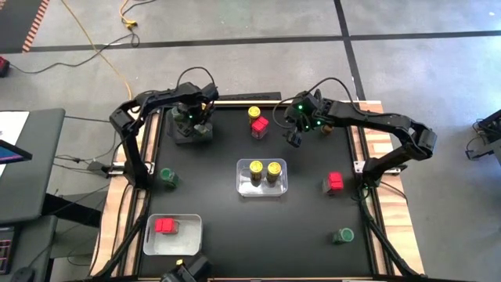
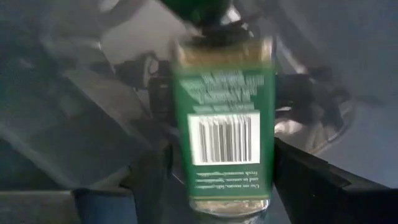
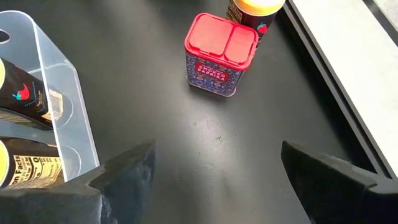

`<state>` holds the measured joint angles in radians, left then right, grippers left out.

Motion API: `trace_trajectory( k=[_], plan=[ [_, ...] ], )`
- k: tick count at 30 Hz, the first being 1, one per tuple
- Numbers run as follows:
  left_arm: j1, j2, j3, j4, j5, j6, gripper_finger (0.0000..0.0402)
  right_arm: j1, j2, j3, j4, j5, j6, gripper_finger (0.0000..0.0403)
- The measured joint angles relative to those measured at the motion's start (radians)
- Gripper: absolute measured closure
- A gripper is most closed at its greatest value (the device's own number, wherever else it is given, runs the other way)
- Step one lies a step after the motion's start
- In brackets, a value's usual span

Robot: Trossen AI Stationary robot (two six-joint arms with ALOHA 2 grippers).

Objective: Sort spices by type
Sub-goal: Put the green seasoning bottle into the black bin

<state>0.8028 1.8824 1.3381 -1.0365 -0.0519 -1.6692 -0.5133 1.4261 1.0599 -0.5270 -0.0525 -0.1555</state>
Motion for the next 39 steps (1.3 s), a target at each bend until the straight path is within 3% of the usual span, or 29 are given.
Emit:
trace_trajectory(
  k=[9,18,29,39],
  plan=[
    [-0.011,0.013,0.002,0.020,0.003,-0.005,0.0203,0.000,0.000,0.000,-0.001,0.000,-0.003,0.0033],
    [-0.010,0.010,0.011,0.004,0.004,0.011,0.0204,0.000,0.000,0.000,0.001,0.000,-0.003,0.0033],
    [-0.018,0.008,0.116,-0.100,0.004,0.043,0.0205,0.000,0.000,0.000,0.003,0.000,-0.002,0.0033],
    [-0.032,-0.120,0.169,-0.161,-0.042,0.071,0.0205,0.000,0.000,0.000,0.006,0.000,-0.002,0.0033]
  ],
)
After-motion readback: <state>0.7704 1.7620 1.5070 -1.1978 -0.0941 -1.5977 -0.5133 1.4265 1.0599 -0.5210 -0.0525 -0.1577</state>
